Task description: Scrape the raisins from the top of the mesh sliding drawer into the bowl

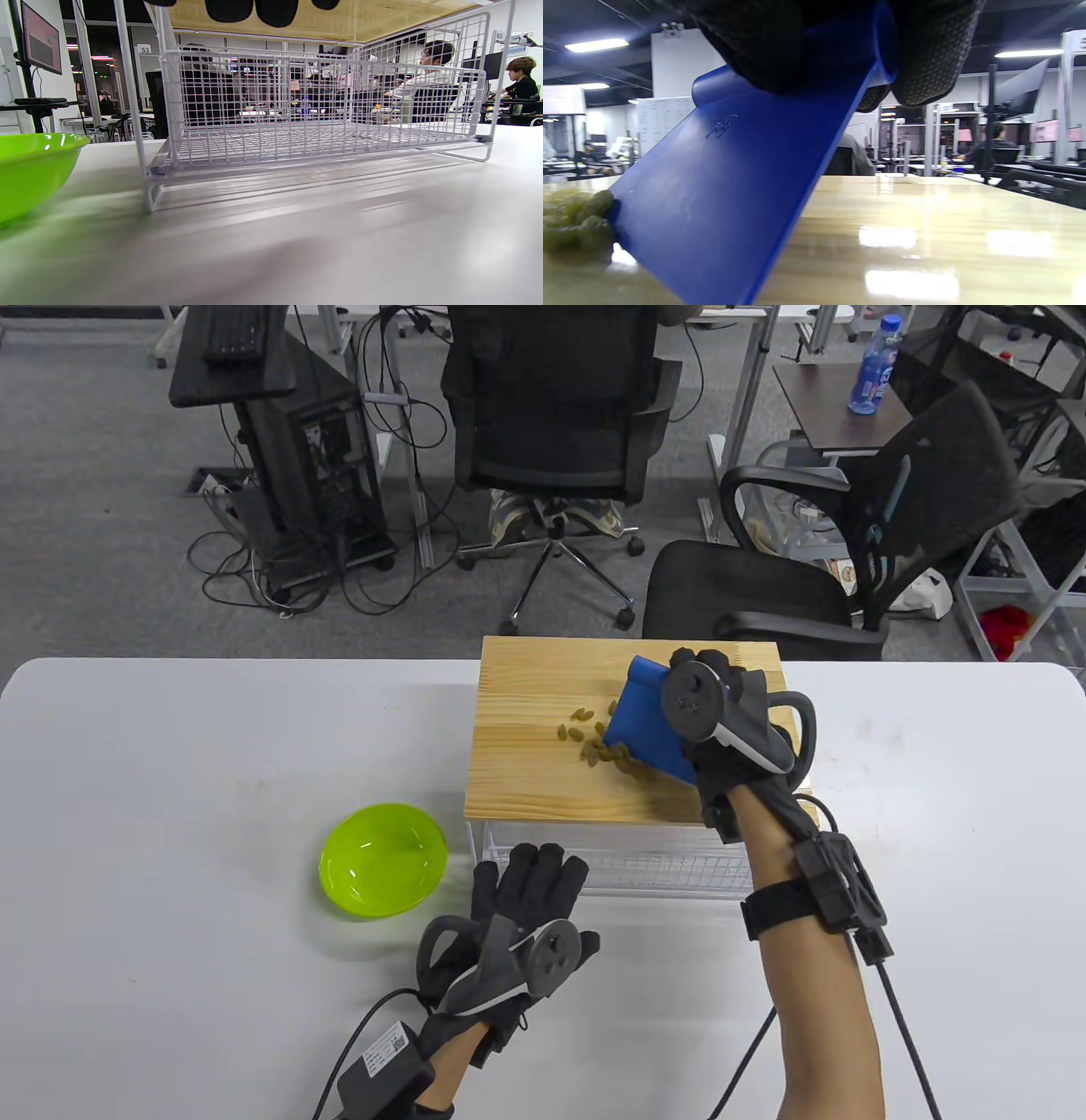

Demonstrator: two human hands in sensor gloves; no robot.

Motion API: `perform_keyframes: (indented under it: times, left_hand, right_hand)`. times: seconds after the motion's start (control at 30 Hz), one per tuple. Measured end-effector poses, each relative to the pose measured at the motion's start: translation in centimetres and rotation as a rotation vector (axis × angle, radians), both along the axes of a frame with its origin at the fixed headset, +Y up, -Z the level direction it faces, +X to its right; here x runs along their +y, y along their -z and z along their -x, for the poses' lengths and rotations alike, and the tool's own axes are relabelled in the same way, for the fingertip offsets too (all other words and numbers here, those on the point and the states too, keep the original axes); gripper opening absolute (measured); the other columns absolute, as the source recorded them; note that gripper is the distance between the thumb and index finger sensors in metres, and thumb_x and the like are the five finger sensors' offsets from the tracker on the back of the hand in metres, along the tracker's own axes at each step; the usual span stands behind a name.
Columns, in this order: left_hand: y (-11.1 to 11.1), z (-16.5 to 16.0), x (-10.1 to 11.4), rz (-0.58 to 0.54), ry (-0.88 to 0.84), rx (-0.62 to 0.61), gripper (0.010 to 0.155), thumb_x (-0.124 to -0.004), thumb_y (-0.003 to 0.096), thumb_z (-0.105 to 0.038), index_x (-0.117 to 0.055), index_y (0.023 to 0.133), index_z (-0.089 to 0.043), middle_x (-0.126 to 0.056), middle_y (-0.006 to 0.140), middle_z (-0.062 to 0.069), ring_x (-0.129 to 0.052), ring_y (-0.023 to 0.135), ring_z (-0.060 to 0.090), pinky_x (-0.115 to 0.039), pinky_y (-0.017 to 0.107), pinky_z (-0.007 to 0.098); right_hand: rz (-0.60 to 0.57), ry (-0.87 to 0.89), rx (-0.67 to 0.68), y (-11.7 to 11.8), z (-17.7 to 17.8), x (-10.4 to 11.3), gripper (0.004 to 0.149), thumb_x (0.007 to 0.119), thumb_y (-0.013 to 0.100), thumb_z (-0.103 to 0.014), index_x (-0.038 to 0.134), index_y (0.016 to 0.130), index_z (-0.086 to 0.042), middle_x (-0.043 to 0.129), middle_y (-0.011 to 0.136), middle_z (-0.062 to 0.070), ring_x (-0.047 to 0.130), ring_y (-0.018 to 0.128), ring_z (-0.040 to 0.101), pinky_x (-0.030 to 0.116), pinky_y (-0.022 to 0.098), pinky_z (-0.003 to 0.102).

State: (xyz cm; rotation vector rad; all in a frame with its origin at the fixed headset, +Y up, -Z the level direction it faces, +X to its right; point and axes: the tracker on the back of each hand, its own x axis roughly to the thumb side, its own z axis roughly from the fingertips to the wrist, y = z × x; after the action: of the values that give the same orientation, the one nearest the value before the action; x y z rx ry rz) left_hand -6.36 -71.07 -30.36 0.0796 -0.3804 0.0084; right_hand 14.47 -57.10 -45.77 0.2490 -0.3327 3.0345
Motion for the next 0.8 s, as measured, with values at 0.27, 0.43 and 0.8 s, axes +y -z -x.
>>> perform_keyframes:
  times: [0.27,0.43,0.8]
  left_hand:
    - [0.0,0.0,0.0,0.012,0.009,0.0,0.079,-0.052,0.0489,-0.07,-0.038,0.118,-0.036,-0.046,0.129,0.003,-0.052,0.121,0.039,-0.047,0.084,0.063]
    - [-0.1,-0.1,0.0,0.016,0.011,-0.004,0.079,-0.053,0.0489,-0.07,-0.038,0.118,-0.036,-0.046,0.128,0.003,-0.052,0.121,0.039,-0.047,0.084,0.063]
    - [0.0,-0.1,0.1,0.021,0.003,-0.005,0.078,-0.053,0.049,-0.07,-0.037,0.118,-0.036,-0.046,0.129,0.003,-0.052,0.121,0.039,-0.047,0.084,0.063]
  right_hand:
    - [-0.03,-0.01,0.154,-1.2,0.5,-0.1,0.06,0.076,0.054,-0.016,0.05,0.107,-0.012,0.054,0.108,0.016,0.075,0.094,0.046,0.07,0.066,0.062]
    - [-0.058,-0.005,0.141,-1.0,-0.1,0.6,0.06,0.078,0.053,-0.016,0.052,0.107,-0.013,0.055,0.107,0.015,0.076,0.093,0.045,0.07,0.066,0.061]
    - [-0.045,-0.091,-0.32,3.0,-0.9,0.2,0.059,0.077,0.055,-0.017,0.051,0.107,-0.009,0.056,0.106,0.019,0.08,0.089,0.046,0.075,0.062,0.059]
